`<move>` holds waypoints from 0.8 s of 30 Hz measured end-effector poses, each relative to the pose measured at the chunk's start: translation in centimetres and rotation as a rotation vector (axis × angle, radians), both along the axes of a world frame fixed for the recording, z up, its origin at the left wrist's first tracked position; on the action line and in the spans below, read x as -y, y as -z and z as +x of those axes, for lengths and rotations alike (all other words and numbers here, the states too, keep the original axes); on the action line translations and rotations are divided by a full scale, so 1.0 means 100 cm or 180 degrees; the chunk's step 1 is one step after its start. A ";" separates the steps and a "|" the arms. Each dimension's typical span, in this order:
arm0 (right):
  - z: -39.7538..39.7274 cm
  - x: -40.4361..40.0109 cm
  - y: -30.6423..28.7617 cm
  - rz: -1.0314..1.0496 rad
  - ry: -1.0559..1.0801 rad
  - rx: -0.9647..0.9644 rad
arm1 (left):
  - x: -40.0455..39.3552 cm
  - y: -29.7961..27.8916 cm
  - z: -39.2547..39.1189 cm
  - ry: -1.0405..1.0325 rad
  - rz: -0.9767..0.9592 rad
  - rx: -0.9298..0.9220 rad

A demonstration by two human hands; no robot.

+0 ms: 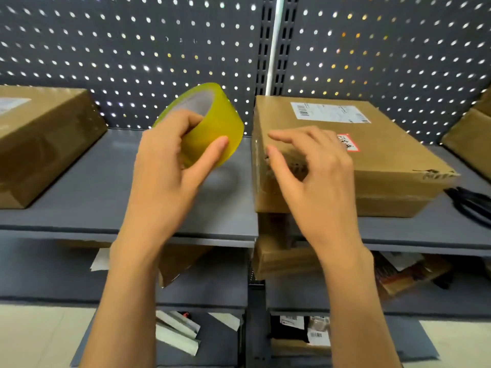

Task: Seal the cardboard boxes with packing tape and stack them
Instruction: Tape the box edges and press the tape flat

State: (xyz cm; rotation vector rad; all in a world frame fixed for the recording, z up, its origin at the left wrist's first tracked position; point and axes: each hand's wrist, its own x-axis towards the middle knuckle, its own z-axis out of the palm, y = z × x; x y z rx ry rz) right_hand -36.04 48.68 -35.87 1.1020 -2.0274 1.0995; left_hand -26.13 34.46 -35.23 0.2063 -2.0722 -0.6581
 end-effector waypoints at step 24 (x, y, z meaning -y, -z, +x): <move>-0.057 -0.164 -0.001 -0.0547 -0.2530 0.2009 | -0.230 0.005 -0.025 -0.0084 0.0639 0.0052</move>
